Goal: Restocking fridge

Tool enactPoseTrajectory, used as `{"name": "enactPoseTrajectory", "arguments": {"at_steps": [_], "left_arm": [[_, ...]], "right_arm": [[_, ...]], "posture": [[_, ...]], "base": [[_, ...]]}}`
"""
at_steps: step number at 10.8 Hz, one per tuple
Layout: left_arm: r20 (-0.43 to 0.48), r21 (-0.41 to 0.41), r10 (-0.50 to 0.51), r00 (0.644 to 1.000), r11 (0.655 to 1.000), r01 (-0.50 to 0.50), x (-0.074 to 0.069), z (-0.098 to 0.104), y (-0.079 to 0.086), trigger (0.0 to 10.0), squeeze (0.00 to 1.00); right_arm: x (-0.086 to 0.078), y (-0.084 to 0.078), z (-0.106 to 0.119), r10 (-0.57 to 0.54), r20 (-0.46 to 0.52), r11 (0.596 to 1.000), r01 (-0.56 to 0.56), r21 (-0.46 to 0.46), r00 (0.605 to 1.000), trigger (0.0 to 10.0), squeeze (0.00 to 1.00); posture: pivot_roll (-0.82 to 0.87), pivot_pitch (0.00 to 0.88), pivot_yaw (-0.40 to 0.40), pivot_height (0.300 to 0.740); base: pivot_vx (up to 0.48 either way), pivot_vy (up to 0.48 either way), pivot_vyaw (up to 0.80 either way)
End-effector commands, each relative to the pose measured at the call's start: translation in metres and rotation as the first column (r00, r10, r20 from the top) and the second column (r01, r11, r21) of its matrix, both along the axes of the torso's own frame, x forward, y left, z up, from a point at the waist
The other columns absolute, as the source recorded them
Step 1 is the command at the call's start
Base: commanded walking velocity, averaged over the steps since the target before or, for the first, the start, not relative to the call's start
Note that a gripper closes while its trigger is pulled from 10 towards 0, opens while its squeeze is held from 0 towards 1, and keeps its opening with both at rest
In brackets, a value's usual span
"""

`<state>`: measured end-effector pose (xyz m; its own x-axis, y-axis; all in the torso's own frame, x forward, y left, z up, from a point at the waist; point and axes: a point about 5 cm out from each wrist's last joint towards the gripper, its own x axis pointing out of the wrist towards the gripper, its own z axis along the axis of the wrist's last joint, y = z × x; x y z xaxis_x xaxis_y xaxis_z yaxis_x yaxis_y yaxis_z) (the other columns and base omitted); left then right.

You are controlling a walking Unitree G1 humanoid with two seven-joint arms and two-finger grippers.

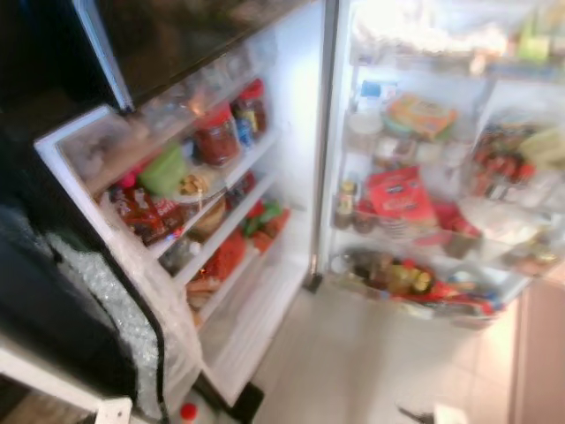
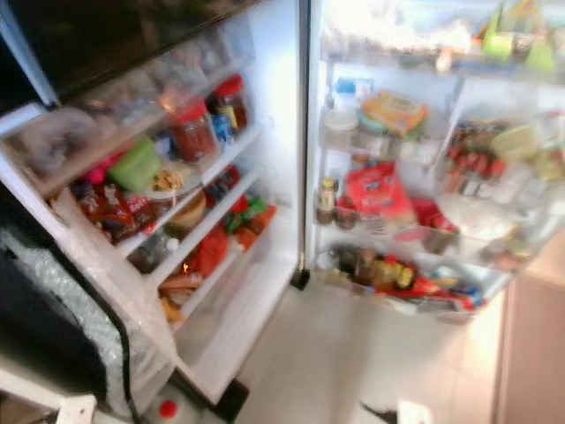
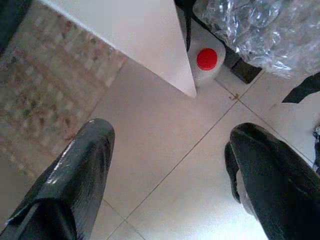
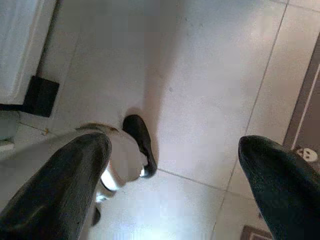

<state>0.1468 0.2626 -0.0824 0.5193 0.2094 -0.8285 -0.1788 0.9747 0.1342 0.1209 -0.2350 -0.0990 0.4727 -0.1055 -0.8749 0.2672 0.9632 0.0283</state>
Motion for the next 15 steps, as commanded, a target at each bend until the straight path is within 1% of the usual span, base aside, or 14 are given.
{"name": "enactPoseTrajectory", "arguments": {"at_steps": [1,2,4,5,7,8,10,13,15], "left_arm": [[-0.005,0.021,0.025,1.000,0.999,-0.025,-0.001,0.002,0.008,10.0,0.00],[-0.005,0.015,0.038,0.999,0.999,-0.038,-0.002,0.002,0.008,10.0,0.00],[-0.022,0.009,0.079,0.997,0.997,-0.079,-0.011,-0.001,0.011,10.0,0.00],[-0.034,0.012,0.073,0.997,0.997,-0.072,-0.016,-0.002,0.011,10.0,0.00],[-0.040,0.015,0.077,0.996,0.997,-0.076,-0.020,-0.003,0.012,10.0,0.00],[-0.045,0.008,0.094,0.995,0.996,-0.094,-0.023,-0.004,0.012,10.0,0.00],[-0.044,-0.008,0.107,0.993,0.994,-0.108,-0.025,-0.005,0.011,10.0,0.00],[-0.036,-0.012,0.105,0.994,0.994,-0.105,-0.023,-0.005,0.009,10.0,0.00],[-0.040,-0.006,0.099,0.994,0.995,-0.099,-0.023,-0.005,0.009,10.0,0.00]], "right_arm": [[0.005,0.002,0.001,0.009,0.014,1.000,-0.009,0.001,1.000,10.0,0.00],[0.005,0.003,0.001,0.012,0.014,1.000,-0.012,0.003,1.000,10.0,0.00],[0.006,0.003,0.001,0.024,0.013,1.000,-0.024,0.005,1.000,10.0,0.00],[0.006,0.003,0.001,0.021,0.013,1.000,-0.021,0.006,1.000,10.0,0.00],[0.006,0.003,0.001,0.022,0.012,1.000,-0.022,0.006,1.000,10.0,0.00],[0.006,0.002,0.001,0.024,0.012,1.000,-0.024,0.005,1.000,10.0,0.00],[0.006,0.002,0.001,0.022,0.012,1.000,-0.022,0.006,1.000,10.0,0.00],[0.006,0.002,0.001,0.023,0.013,1.000,-0.023,0.004,1.000,10.0,0.00],[0.006,0.002,0.002,0.022,0.013,1.000,-0.022,0.001,1.000,10.0,0.00]], "posture": [[-0.19,0.000,0.091,0.740],[-0.18,0.000,0.089,0.740],[-0.18,0.000,0.084,0.740],[-0.18,0.000,0.082,0.740],[-0.18,0.000,0.082,0.740],[-0.17,0.000,0.081,0.740],[-0.18,0.000,0.080,0.740],[-0.18,0.000,0.078,0.740],[-0.18,0.000,0.079,0.740]], "base": [[0.000,0.000,0.00],[0.000,0.000,0.00],[0.000,0.000,0.00],[0.000,0.000,0.00],[0.000,-0.317,0.00],[0.000,0.000,0.00],[0.000,0.000,0.00],[-0.361,0.000,0.00],[0.000,0.000,0.00]]}}
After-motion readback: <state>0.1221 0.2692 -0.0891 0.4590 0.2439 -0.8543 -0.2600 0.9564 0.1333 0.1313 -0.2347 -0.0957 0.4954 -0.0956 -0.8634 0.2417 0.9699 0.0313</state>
